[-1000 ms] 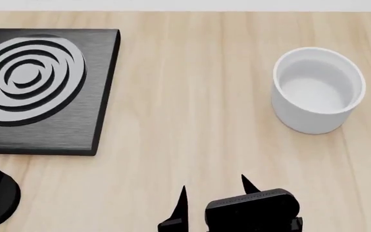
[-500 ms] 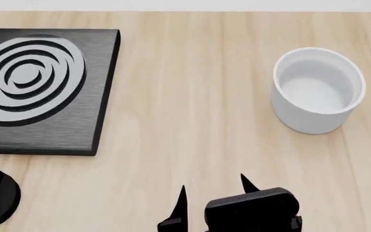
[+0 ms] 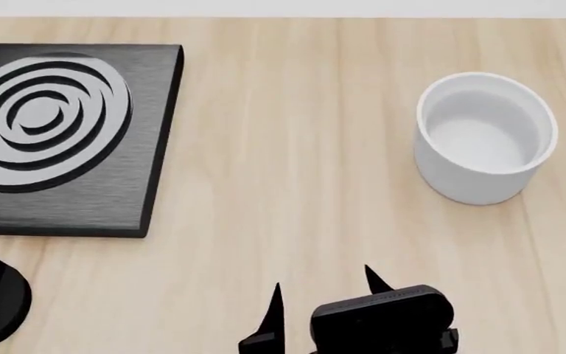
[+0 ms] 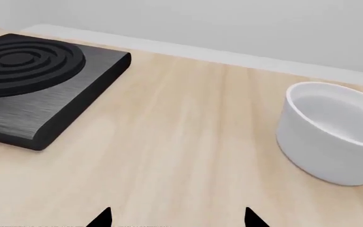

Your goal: Put the frying pan on the cabinet shelf.

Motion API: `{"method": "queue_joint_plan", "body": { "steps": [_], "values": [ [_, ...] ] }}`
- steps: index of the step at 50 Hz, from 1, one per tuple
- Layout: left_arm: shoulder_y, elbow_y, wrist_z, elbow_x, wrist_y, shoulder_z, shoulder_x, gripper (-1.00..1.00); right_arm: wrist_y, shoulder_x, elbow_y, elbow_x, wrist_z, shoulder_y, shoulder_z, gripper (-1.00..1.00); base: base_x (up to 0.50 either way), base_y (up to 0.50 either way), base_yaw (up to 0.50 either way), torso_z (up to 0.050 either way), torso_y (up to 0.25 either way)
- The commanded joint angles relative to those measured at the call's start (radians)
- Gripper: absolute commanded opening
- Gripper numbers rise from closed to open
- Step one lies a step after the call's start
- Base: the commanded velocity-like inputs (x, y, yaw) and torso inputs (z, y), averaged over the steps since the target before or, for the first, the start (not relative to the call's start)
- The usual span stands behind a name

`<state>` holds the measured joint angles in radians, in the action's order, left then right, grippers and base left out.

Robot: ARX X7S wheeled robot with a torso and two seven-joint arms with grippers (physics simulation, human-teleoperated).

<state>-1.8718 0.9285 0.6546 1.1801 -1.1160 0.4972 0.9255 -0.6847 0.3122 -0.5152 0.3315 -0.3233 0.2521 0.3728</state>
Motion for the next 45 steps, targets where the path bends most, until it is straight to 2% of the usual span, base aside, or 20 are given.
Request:
{"method": "queue_joint_plan", "body": {
  "steps": [1, 27, 31, 34, 45],
  "values": [
    [-0.044, 0.012, -0.022, -0.077, 0.004, 0.027, -0.015, 1.0, 0.002, -0.009, 0.007, -0.001, 0.011, -0.005, -0.007, 1.0, 0.0, 0.0, 0.0, 0.0, 0.0],
    [-0.19, -0.09, -0.018, -0.103, -0.148, 0.078, 0.019, 1.0, 0.057, -0.001, 0.018, -0.002, 0.006, -0.039, -0.003, 1.0, 0.0, 0.0, 0.0, 0.0, 0.0],
    [-0.171, -0.167, -0.036, -0.058, -0.164, 0.056, 0.03, 1.0, 0.062, 0.001, 0.016, -0.002, 0.003, -0.044, -0.004, 1.0, 0.0, 0.0, 0.0, 0.0, 0.0],
    [-0.124, -0.263, 0.059, 0.046, -0.224, -0.017, 0.04, 1.0, 0.065, 0.004, 0.005, -0.001, -0.002, -0.056, -0.007, 1.0, 0.0, 0.0, 0.0, 0.0, 0.0],
    [-0.12, -0.411, 0.016, 0.128, -0.305, -0.024, 0.07, 1.0, 0.067, 0.01, -0.02, -0.003, -0.012, -0.078, 0.002, 1.0, 0.0, 0.0, 0.0, 0.0, 0.0]
  ]
}}
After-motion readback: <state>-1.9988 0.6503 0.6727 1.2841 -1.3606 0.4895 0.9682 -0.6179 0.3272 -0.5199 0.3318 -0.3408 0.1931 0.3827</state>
